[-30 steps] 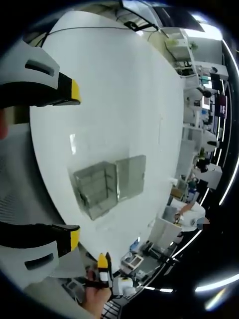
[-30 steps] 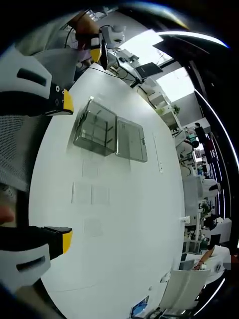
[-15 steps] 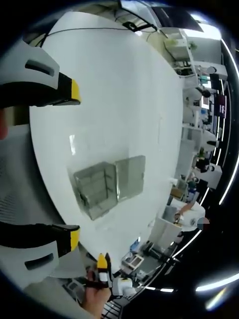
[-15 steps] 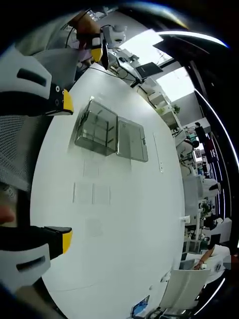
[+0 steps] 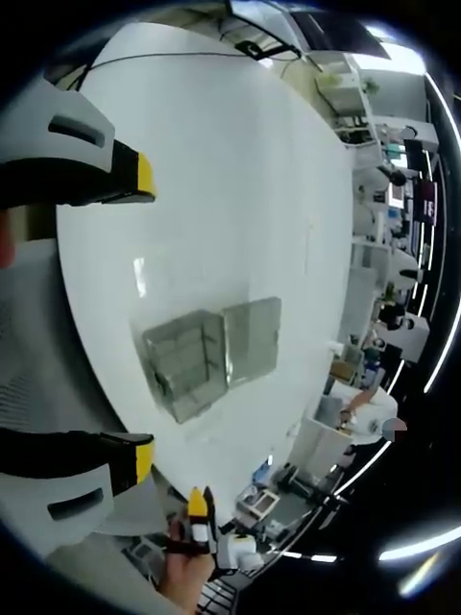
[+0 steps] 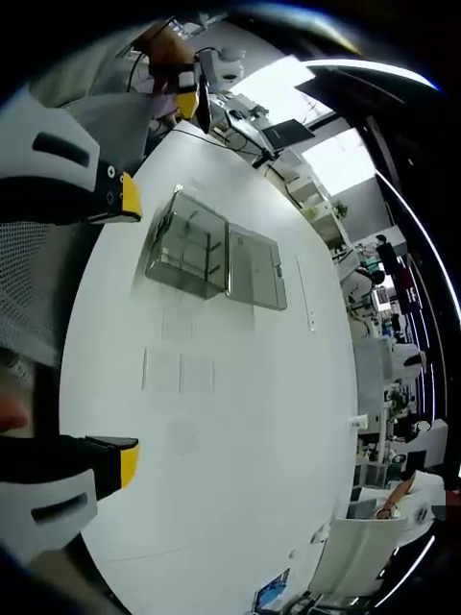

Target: Insert the divider into the dual guide fixture by aligning both edges with the guide slots and pushing it downward to the bottom, including one-sided entry, uneven engagement, binding, and posture correction.

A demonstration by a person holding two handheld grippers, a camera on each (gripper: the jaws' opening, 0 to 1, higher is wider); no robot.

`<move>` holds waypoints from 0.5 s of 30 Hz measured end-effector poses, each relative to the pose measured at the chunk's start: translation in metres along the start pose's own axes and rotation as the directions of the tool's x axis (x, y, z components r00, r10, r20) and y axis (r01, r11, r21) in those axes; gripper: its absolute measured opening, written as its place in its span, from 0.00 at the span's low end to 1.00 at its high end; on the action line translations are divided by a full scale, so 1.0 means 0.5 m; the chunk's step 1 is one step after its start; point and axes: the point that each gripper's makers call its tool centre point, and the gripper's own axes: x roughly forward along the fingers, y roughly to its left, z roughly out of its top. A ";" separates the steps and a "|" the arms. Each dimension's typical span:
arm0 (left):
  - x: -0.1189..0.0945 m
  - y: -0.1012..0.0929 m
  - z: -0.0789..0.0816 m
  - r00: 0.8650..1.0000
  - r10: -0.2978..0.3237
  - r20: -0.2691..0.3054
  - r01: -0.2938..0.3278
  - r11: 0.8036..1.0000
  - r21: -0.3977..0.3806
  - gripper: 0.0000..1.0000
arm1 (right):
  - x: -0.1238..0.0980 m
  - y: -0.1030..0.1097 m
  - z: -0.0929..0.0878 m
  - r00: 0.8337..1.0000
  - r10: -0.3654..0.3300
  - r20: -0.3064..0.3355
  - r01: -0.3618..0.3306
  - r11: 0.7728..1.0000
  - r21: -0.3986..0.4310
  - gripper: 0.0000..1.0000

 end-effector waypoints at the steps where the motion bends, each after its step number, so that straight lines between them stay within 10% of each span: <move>1: 0.000 0.000 0.000 1.000 0.000 0.000 0.000 1.000 0.000 0.97 | 0.000 0.000 0.000 1.000 0.000 -0.001 0.000 1.000 0.000 0.90; 15: 0.001 -0.002 -0.002 1.000 -0.003 -0.004 0.003 1.000 -0.005 0.97 | 0.002 0.002 0.001 1.000 0.003 0.001 -0.003 1.000 0.002 0.90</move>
